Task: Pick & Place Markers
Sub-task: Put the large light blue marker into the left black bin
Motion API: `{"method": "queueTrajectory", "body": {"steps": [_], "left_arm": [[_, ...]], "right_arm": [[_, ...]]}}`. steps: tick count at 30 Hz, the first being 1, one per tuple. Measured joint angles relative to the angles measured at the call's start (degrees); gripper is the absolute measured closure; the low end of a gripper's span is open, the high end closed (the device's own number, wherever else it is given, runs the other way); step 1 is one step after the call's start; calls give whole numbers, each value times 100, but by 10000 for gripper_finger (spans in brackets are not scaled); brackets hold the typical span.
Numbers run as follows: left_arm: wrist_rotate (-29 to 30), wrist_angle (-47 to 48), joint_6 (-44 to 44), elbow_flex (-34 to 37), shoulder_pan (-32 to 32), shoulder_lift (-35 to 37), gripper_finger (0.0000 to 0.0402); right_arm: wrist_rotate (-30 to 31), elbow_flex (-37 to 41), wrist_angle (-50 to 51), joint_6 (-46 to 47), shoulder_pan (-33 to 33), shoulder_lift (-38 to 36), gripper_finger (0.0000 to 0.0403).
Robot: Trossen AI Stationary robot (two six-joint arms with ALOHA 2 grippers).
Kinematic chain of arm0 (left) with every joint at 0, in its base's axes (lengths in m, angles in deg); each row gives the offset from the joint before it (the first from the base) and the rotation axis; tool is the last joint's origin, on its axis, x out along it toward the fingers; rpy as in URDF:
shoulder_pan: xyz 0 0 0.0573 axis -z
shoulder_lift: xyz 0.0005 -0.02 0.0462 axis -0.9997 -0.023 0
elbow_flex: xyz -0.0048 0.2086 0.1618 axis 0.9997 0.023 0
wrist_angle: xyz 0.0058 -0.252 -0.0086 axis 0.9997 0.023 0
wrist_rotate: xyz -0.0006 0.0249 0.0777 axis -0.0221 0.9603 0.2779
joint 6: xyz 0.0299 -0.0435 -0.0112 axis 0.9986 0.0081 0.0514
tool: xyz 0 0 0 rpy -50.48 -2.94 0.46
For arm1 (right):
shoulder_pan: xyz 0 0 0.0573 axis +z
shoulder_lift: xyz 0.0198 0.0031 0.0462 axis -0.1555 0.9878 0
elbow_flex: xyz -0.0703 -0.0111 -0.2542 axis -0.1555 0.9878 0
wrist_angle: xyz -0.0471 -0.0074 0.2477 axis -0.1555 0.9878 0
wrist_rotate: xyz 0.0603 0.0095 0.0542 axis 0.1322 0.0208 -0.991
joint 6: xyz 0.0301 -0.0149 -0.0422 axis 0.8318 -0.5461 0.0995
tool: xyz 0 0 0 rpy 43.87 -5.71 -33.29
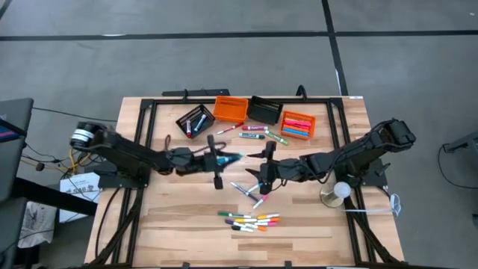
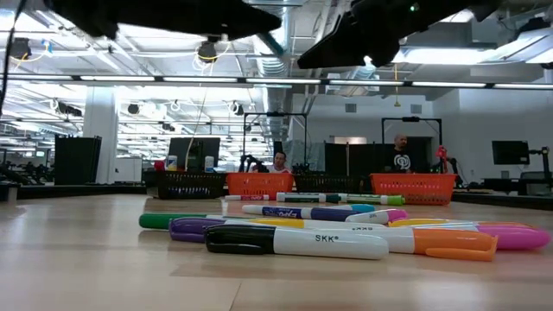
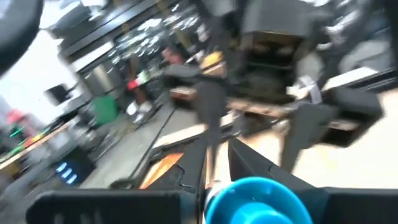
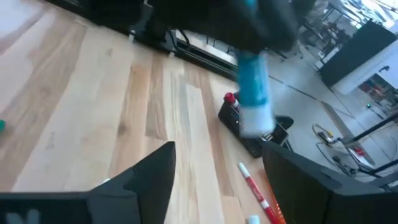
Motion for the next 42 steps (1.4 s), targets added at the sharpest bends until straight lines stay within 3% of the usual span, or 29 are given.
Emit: {"method": "queueTrajectory", "body": {"steps": [8,12,18,22,26,34,42], "left_arm": [[1879,3148,-743,-6,-278,1914,349],[2177,4611,-1541,-4,-1024,2569,349],[1266,5615,-2409,0,-2854,2538,349],[209,5622,-2438,-41,-4011,1953,349],[-617,5617,-2388,-209,-4731,1160,349],[-823,5619,-2317,-514,-4879,121,325],[-820,5630,-2317,-535,-4779,202,315]], "right_arm": [[-1,5,419,117,-266,-4,154],[-123,7,659,427,-548,-4,154],[-870,7,880,811,-1046,20,154],[-1302,7,988,859,-1280,22,154],[-1448,7,1032,863,-1415,36,154],[-1462,9,1095,876,-1436,42,154],[-1460,9,1119,918,-1438,42,154]]}}
